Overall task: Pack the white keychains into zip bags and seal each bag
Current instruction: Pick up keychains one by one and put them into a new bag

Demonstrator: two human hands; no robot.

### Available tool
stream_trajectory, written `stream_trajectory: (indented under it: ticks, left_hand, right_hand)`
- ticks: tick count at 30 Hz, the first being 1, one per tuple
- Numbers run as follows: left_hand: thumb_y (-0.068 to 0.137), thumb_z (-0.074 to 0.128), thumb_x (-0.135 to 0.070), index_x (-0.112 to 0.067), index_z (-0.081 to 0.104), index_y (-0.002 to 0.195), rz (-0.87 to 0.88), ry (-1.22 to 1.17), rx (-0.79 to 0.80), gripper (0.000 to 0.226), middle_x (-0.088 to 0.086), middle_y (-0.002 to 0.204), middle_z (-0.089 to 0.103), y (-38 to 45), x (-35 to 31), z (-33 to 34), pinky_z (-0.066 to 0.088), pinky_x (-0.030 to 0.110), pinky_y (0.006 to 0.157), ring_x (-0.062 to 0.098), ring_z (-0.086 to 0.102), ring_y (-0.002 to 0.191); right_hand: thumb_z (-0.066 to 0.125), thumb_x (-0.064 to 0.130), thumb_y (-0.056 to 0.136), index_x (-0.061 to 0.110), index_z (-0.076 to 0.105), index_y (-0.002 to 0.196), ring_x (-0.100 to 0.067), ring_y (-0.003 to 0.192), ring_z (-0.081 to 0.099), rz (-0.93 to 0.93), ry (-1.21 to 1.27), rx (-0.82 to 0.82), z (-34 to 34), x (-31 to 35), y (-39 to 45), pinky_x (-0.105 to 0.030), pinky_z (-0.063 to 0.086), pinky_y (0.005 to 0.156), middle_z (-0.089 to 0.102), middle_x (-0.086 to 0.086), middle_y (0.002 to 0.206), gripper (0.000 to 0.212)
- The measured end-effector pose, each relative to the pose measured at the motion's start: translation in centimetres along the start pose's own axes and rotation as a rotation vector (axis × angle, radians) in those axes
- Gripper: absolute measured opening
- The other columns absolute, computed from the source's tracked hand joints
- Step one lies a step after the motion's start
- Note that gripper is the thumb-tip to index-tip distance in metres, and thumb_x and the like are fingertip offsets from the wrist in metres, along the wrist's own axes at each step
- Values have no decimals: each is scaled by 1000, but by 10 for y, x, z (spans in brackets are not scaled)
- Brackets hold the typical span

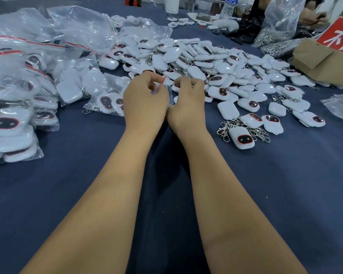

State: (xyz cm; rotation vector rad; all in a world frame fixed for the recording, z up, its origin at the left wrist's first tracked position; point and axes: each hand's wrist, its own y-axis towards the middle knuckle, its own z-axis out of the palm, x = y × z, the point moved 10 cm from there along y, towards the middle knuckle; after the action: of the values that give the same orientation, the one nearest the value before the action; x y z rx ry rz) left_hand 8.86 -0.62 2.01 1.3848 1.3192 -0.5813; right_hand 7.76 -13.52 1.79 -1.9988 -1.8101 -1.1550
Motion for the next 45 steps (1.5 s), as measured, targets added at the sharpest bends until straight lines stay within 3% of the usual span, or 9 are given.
stream_trajectory:
  ticks: [6, 11, 15, 20, 23, 25, 32, 36, 45]
  left_hand:
    - [88, 56, -15, -31, 67, 92, 6, 101, 32, 19, -16, 68, 56, -3, -3, 7, 36, 3, 56, -13, 51, 61]
    - [88, 44, 0, -18, 72, 95, -205, -185, 93, 34, -4, 57, 61, -3, 19, 18, 49, 24, 49, 7, 55, 42]
    - [92, 39, 3, -16, 66, 95, -313, -328, 84, 33, 1, 57, 63, -2, 30, 17, 51, 21, 46, 7, 56, 39]
    - [88, 41, -4, -15, 67, 112, -308, -234, -37, 37, 3, 70, 67, 8, 42, -7, 50, 19, 48, 4, 61, 46]
    - [84, 44, -11, -18, 69, 118, -238, -69, -17, 43, 5, 88, 73, 11, 38, -10, 58, 29, 75, 14, 71, 76]
    - [84, 44, -10, -17, 69, 118, -205, -44, -3, 43, 6, 93, 74, 10, 32, -7, 58, 34, 81, 19, 71, 81]
    - [85, 50, 2, -4, 68, 82, -406, -542, 1, 19, -1, 56, 57, 3, 33, 6, 34, 15, 38, 11, 41, 32]
    - [82, 53, -5, -14, 49, 55, -398, -565, 54, 28, 8, 50, 46, 0, 29, 13, 35, 23, 41, 20, 40, 37]
    - [81, 50, -6, -16, 45, 55, -402, -556, 51, 28, 12, 60, 42, -1, 30, 14, 37, 28, 47, 21, 43, 42]
  right_hand:
    - [58, 30, 87, 7, 50, 122, -33, 121, 41, 199, -337, -55, -9, -31, 3, -39, 35, 93, 51, -14, 129, 42]
    - [52, 10, 91, 4, 61, 110, -25, 98, 57, 174, 220, -138, -14, -23, 7, -35, 43, 85, 65, -9, 103, 21]
    - [53, -3, 86, 11, 59, 80, -9, 60, 42, 268, 658, -167, -10, -33, 5, -24, 38, 60, 54, 3, 68, 16]
    - [50, -8, 84, 7, 64, 95, -19, 67, 50, 343, 1019, -78, 5, -30, 3, -30, 46, 68, 57, -4, 73, 24]
    - [43, -6, 91, 14, 58, 101, -20, 61, 64, 312, 1244, 14, 10, -18, 6, -26, 52, 59, 66, -13, 87, 27]
    - [41, -6, 91, 12, 56, 104, -18, 54, 62, 308, 1242, 77, 15, -13, 6, -25, 47, 52, 69, -15, 86, 27]
    - [45, -8, 89, 4, 61, 97, -11, 48, 57, 266, 1082, 166, 27, -6, 6, -18, 41, 45, 67, -12, 79, 21]
    - [44, -9, 86, 7, 61, 89, -11, 46, 51, 231, 1000, 154, 27, -7, 6, -20, 41, 44, 62, -3, 64, 24]
    - [41, -9, 83, 10, 60, 76, -13, 43, 49, 181, 903, 167, 25, -6, 7, -20, 41, 44, 56, 3, 51, 28]
